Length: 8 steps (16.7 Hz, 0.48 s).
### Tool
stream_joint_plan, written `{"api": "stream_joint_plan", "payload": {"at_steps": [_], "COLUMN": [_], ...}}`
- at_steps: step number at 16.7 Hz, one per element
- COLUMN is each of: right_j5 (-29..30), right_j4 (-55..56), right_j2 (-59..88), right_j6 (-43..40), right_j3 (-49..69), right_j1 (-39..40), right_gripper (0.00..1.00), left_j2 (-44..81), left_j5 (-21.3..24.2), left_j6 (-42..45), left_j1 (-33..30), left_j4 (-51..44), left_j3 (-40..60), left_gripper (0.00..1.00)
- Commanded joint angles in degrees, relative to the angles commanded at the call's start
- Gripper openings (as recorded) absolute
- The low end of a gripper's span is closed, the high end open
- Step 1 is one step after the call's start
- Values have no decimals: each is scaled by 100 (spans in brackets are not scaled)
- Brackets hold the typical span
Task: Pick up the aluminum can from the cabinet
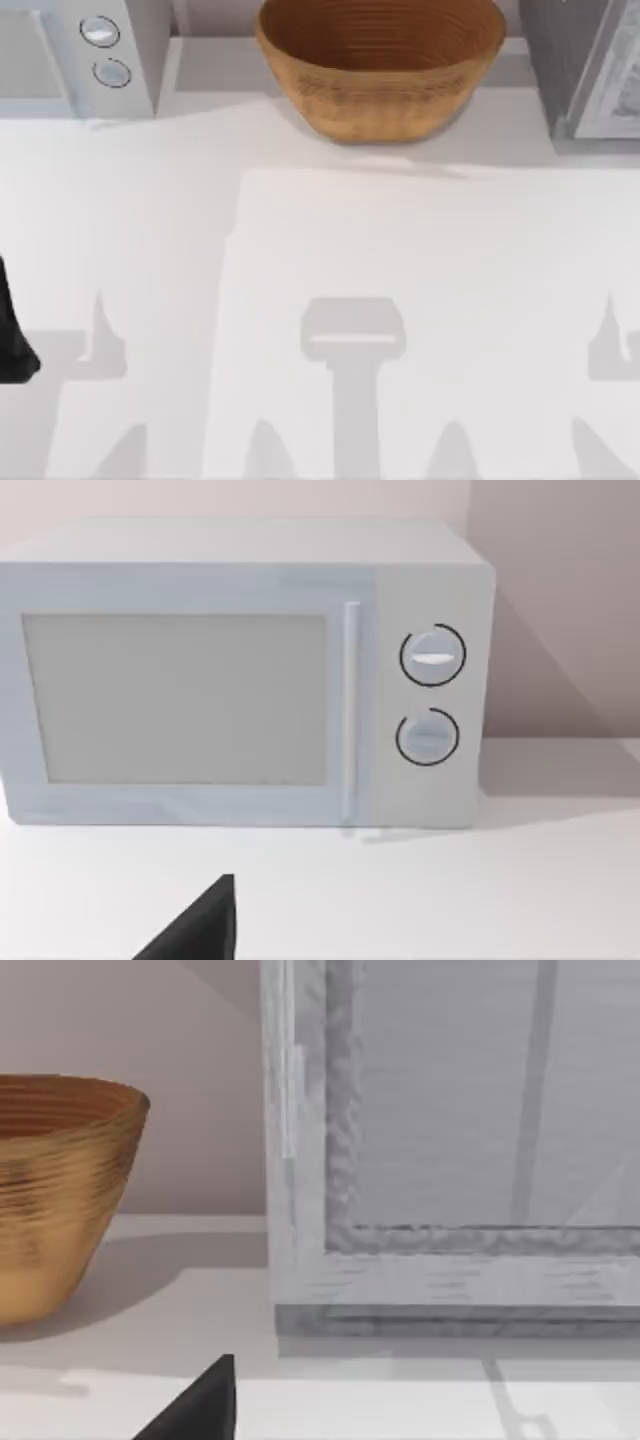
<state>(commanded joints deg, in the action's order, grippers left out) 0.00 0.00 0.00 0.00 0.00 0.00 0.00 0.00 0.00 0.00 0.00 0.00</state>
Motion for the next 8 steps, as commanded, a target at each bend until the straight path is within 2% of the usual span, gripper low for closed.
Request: {"api": "stream_joint_plan", "payload": {"at_steps": [4, 8], "right_j5": [17, 133], "right_j4": [-35, -284], "right_j2": [145, 1002], "right_j6": [3, 12], "right_j3": [181, 1255], "right_j1": [29, 168], "right_gripper": [100, 100], "left_j2": [0, 0], "left_j5": [0, 0], "left_j6": [0, 0], "left_j1": [0, 0], "left_j4": [0, 0], "left_j3": [0, 0], "left_gripper": [100, 100]}}
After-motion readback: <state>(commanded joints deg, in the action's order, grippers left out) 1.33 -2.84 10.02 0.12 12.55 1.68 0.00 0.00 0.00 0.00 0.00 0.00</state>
